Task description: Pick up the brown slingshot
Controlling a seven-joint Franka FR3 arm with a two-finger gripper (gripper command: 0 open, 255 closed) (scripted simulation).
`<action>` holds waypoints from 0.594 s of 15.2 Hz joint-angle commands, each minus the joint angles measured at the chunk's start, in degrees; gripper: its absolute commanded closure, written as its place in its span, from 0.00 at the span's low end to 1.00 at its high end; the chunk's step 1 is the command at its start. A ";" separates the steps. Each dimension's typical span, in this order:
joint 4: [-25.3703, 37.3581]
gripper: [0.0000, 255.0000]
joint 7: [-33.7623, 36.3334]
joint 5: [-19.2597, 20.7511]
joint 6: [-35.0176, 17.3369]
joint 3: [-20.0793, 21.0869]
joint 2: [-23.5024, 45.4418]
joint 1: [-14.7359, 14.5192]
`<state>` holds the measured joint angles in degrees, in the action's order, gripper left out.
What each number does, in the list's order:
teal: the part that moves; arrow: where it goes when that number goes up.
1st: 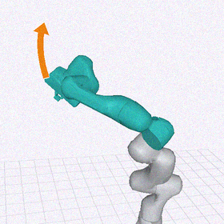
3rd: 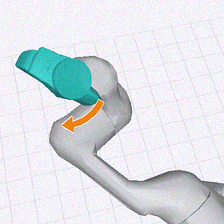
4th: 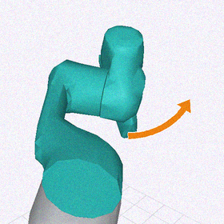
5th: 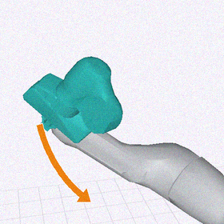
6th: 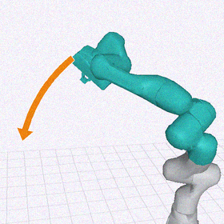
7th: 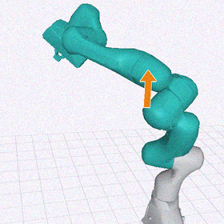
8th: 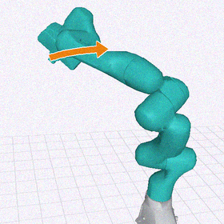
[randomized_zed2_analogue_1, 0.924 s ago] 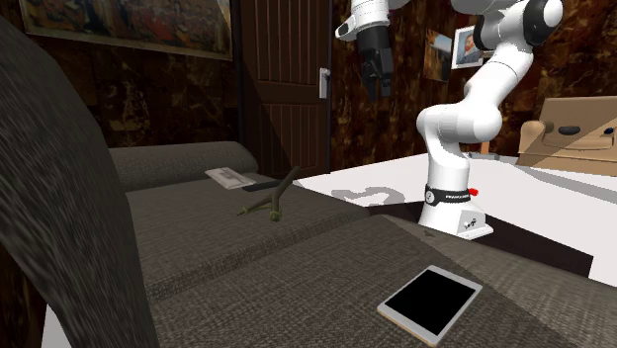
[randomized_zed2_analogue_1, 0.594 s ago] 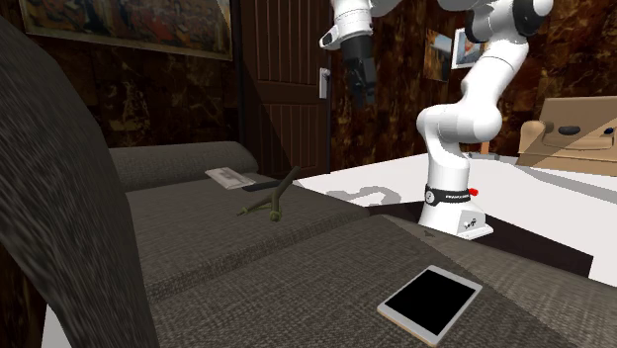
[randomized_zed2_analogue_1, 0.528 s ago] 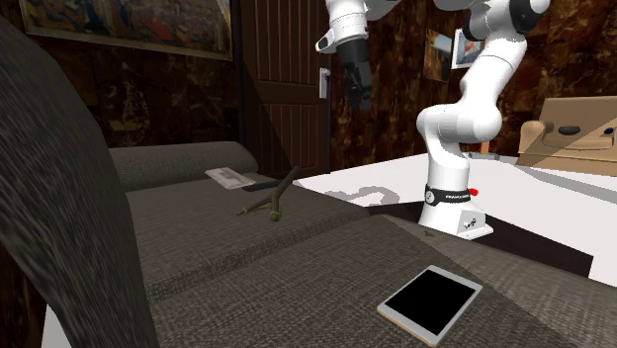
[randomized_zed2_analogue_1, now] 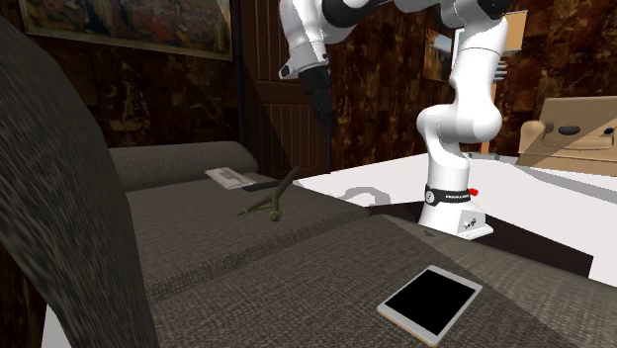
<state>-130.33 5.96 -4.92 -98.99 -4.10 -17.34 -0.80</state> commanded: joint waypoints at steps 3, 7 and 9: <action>5.50 0.00 -1.45 -0.95 -2.46 -0.86 10.06 0.18; 12.24 0.00 -2.79 -2.20 -3.71 -1.40 20.16 0.51; 16.06 0.00 -3.39 -2.87 -3.89 -1.54 25.22 0.78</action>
<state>-115.97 3.23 -7.52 -102.43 -5.40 5.16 -0.32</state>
